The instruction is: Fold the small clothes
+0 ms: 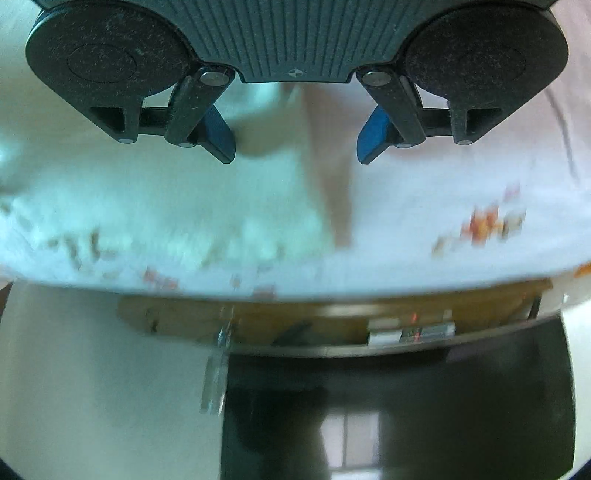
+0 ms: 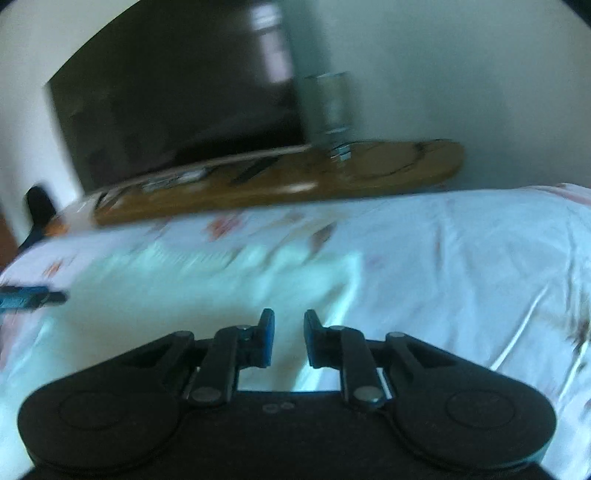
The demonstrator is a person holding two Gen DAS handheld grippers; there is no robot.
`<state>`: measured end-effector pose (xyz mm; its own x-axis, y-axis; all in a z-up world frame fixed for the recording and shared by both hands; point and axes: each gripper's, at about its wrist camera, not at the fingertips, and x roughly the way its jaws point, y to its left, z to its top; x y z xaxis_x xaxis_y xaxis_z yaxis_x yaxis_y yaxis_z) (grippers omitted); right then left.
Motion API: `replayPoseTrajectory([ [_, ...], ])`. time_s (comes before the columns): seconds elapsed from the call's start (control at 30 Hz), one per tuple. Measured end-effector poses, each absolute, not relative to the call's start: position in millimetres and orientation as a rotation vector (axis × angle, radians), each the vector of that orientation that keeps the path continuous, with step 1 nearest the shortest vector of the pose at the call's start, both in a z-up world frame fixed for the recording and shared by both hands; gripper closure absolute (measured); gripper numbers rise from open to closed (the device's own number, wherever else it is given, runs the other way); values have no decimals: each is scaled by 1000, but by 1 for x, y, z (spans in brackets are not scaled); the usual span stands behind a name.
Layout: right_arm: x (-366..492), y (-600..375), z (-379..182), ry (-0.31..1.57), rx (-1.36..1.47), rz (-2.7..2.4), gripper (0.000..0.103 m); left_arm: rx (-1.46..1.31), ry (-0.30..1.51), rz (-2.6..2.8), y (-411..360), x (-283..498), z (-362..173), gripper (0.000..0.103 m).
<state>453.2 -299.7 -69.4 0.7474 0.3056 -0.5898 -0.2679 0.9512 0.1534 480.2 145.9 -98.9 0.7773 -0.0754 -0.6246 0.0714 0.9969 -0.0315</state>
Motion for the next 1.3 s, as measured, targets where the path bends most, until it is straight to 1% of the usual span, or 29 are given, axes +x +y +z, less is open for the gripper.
replayPoseTrajectory([
  [0.07, 449, -294, -90, 716, -33, 309, 88, -53, 668, -87, 155, 475, -103, 23],
  [0.13, 447, -299, -91, 686, -26, 313, 88, -34, 674, -76, 159, 474, -103, 16],
  [0.17, 447, -300, -90, 686, -27, 299, 87, -46, 680, -75, 162, 472, -104, 15],
  [0.2, 447, -301, -90, 688, -34, 264, 68, -42, 684, -72, 164, 472, -103, 15],
  [0.23, 448, -305, -91, 706, -19, 239, 66, -36, 689, -49, 167, 469, -100, 14],
  [0.33, 430, -333, -72, 728, 168, 191, 73, -47, 712, -18, 177, 438, -90, 14],
  [0.47, 369, -359, -67, 795, 311, 249, 73, -133, 751, -113, 194, 354, -87, 15],
  [0.5, 348, -362, -68, 808, 329, 262, 73, -157, 757, -141, 198, 332, -87, 17],
  [0.53, 329, -363, -69, 825, 349, 277, 73, -181, 772, -161, 201, 313, -89, 30],
  [0.57, 309, -365, -71, 854, 381, 295, 72, -206, 787, -191, 204, 291, -90, 40],
  [0.6, 289, -368, -75, 886, 427, 305, 72, -217, 795, -218, 206, 272, -91, 44],
  [0.63, 268, -369, -79, 913, 463, 315, 72, -241, 813, -237, 210, 256, -92, 53],
  [0.77, 197, -375, -95, 995, 620, 339, 74, -439, 873, -351, 228, 194, -97, 53],
  [0.93, 135, -381, -106, 1015, 801, 354, 74, -663, 896, -457, 236, 134, -117, 53],
  [1.13, 114, -373, -119, 1002, 899, 383, 75, -810, 847, -478, 241, 118, -136, 53],
  [1.3, 114, -366, -128, 992, 933, 411, 89, -741, 866, -498, 227, 125, -133, 53],
])
